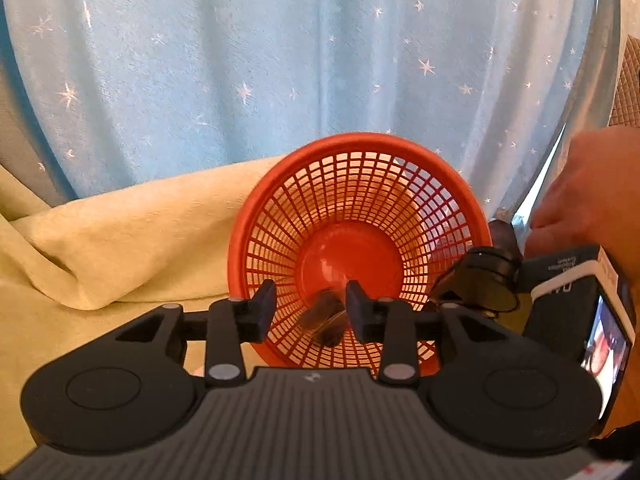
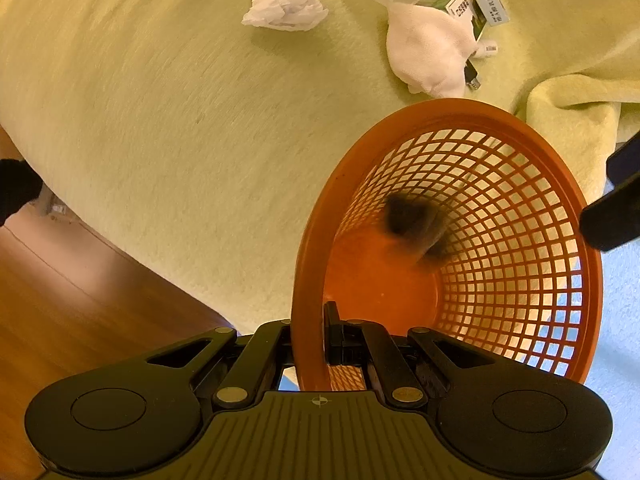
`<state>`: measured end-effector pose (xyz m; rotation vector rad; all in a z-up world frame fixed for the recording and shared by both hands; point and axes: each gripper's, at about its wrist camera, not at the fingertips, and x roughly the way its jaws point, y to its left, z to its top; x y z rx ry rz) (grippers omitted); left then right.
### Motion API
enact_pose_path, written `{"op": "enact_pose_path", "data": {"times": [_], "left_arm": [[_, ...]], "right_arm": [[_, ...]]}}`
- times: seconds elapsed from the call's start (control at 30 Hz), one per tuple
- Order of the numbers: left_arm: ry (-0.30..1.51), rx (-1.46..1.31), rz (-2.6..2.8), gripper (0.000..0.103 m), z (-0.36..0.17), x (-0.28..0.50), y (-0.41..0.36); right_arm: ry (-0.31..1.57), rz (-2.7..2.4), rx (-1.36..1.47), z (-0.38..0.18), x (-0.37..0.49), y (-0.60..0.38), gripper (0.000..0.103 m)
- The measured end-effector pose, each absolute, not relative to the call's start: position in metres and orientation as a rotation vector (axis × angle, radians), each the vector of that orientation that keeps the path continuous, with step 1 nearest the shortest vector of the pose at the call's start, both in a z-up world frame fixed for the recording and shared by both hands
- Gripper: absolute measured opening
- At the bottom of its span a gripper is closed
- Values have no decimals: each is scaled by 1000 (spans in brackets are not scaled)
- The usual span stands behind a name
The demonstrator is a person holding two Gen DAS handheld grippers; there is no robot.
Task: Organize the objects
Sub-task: 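Lift the scrunchie with the left tool and drop it into the basket, then grasp the crumpled white tissue with the left tool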
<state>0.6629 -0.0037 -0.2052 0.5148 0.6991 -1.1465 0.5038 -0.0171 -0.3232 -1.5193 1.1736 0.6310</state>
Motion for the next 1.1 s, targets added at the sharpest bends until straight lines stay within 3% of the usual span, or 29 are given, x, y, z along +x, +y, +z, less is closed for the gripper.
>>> {"op": "enact_pose_path", "data": {"times": [0.13,0.3,0.67,1.1], "left_arm": [[682,532,-1089,35,-200,663,16],[729,537,-954,45,-208,669,59],[880,502,-738,51,-254,663,144],[942,463,-781,55,-303,627,152]], "right_arm": [[1195,640,-1506,-319,507,-12,0],[1238,657,-1514,-317,515,-4,0],[1234,667,-1541,-321,535,26,0],[1221,669,-1577,-333,538,37,0]]}}
